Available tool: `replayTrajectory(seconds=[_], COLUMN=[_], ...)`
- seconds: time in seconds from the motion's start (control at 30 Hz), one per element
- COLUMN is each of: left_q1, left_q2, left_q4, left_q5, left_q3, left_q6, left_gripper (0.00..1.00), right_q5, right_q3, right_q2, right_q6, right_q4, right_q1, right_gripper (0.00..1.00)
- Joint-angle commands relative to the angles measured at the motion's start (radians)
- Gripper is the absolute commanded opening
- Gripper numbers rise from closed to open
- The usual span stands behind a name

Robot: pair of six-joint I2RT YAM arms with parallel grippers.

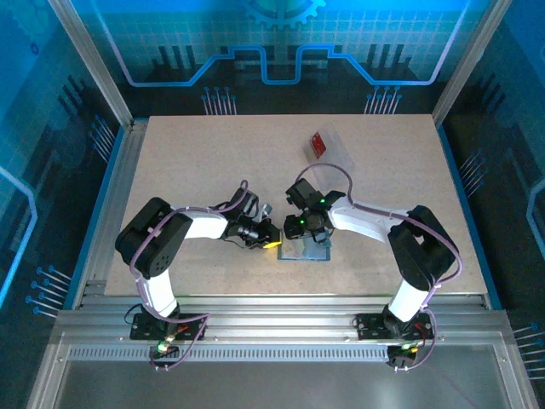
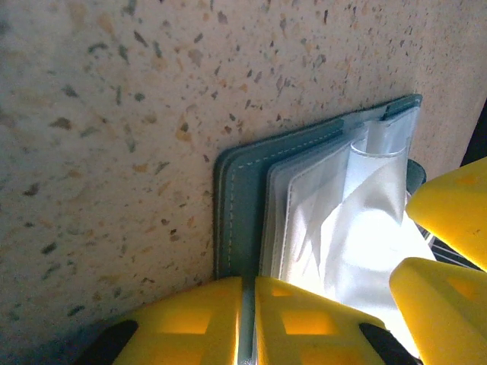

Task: Put the credit cards into the card holder

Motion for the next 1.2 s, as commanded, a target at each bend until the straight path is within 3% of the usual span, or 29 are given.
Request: replayTrajectory(seconds=[0.0, 0.87, 1.17], left_q1=[-0.011, -0.013, -0.013], left_q2=[0.021, 0.019, 0.019], left_q4=[-0.018, -0.013, -0.015], left_q5=[0.004, 0.008, 0.008], left_q3=[0.014, 0.014, 0.014], left_q6=[0.015, 0.009, 0.009], left_gripper=[0.15, 0.15, 0.15], right_q5=[0.021, -0.05, -0.131], right_q3=[-0.012, -0.207, -0.282], right_q2=[-0.03, -0.18, -0.186], right_q6=[0.009, 0.087, 0.137], right_q4=[-0.042, 0.026, 0.109], right_q1=[-0.001, -0.024, -0.047], right_gripper=[0.37, 0.42, 0.45])
